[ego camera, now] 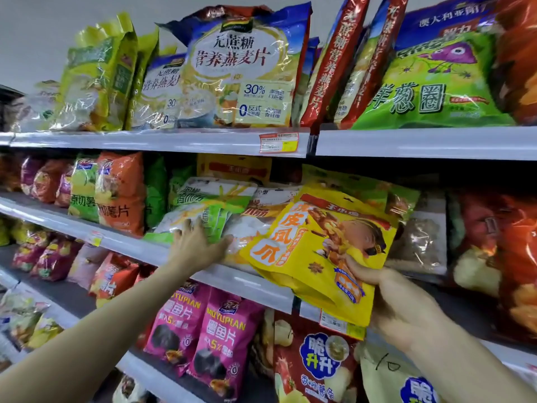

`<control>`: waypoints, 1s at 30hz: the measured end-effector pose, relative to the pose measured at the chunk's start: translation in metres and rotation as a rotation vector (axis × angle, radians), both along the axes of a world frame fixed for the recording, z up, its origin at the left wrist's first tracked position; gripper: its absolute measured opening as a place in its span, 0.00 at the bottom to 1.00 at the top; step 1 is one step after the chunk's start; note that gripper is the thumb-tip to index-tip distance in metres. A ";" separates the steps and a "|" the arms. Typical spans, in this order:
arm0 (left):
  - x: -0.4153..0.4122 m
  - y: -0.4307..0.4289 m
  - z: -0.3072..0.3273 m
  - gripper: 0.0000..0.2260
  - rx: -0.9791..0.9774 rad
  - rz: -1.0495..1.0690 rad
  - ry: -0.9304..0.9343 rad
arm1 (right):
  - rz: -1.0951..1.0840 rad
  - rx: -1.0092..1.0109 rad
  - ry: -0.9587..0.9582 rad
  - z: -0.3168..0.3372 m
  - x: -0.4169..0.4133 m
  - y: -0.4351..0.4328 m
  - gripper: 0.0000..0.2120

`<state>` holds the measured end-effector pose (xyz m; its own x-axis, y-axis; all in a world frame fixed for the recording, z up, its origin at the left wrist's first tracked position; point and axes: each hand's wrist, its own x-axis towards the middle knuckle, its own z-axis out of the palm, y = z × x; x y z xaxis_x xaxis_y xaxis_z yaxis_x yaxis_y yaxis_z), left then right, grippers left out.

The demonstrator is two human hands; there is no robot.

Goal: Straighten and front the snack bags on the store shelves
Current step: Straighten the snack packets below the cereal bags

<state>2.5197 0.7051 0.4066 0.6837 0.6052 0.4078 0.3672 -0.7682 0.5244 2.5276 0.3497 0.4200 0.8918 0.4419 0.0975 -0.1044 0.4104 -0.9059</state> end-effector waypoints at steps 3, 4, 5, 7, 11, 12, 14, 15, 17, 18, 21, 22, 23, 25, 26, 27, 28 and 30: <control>0.006 0.021 0.002 0.54 0.060 -0.021 -0.001 | -0.005 -0.001 -0.017 0.001 -0.005 0.022 0.21; 0.006 0.023 0.005 0.53 0.115 -0.037 0.004 | -0.024 -0.004 -0.028 0.003 -0.006 0.031 0.21; 0.006 0.024 0.009 0.52 0.184 -0.057 0.013 | -0.040 -0.006 -0.043 0.004 -0.007 0.040 0.20; 0.003 0.027 0.017 0.50 0.275 -0.082 -0.016 | -0.071 -0.021 -0.084 0.006 -0.009 0.059 0.18; 0.003 0.083 0.032 0.47 0.061 -0.075 -0.074 | -0.115 -0.048 -0.129 0.006 -0.010 0.083 0.18; 0.004 0.101 0.034 0.45 0.005 -0.054 -0.045 | -0.124 -0.048 -0.133 0.006 -0.009 0.087 0.19; 0.000 0.128 0.035 0.36 -0.127 -0.039 0.000 | -0.150 -0.052 -0.132 0.003 -0.009 0.096 0.20; -0.001 0.138 0.033 0.32 -0.192 -0.051 0.015 | -0.160 -0.051 -0.132 0.002 -0.008 0.100 0.20; 0.001 0.153 0.030 0.30 -0.302 -0.090 -0.011 | -0.187 -0.057 -0.140 0.000 -0.008 0.110 0.21; 0.005 0.161 0.027 0.33 -0.348 -0.095 -0.045 | -0.201 -0.069 -0.148 0.000 -0.008 0.114 0.21; 0.005 0.170 0.030 0.38 -0.477 -0.084 -0.227 | -0.258 -0.106 -0.189 0.001 -0.014 0.126 0.19; 0.003 0.172 0.033 0.40 -0.530 -0.105 -0.271 | -0.283 -0.112 -0.204 0.002 -0.014 0.127 0.19; 0.001 0.173 0.037 0.42 -0.596 -0.132 -0.290 | -0.304 -0.121 -0.211 0.003 -0.014 0.127 0.18; 0.001 0.178 0.042 0.46 -0.703 -0.232 -0.331 | -0.356 -0.135 -0.206 0.005 -0.010 0.128 0.18; 0.000 0.179 0.044 0.46 -0.741 -0.292 -0.337 | -0.378 -0.132 -0.193 0.005 -0.006 0.128 0.17; -0.001 0.178 0.047 0.43 -0.759 -0.337 -0.343 | -0.394 -0.134 -0.178 0.007 -0.004 0.128 0.15; -0.002 0.176 0.050 0.38 -0.764 -0.400 -0.352 | -0.408 -0.129 -0.163 0.008 -0.001 0.128 0.14; -0.006 0.171 0.056 0.25 -0.788 -0.487 -0.369 | -0.413 -0.098 -0.146 0.011 0.000 0.129 0.19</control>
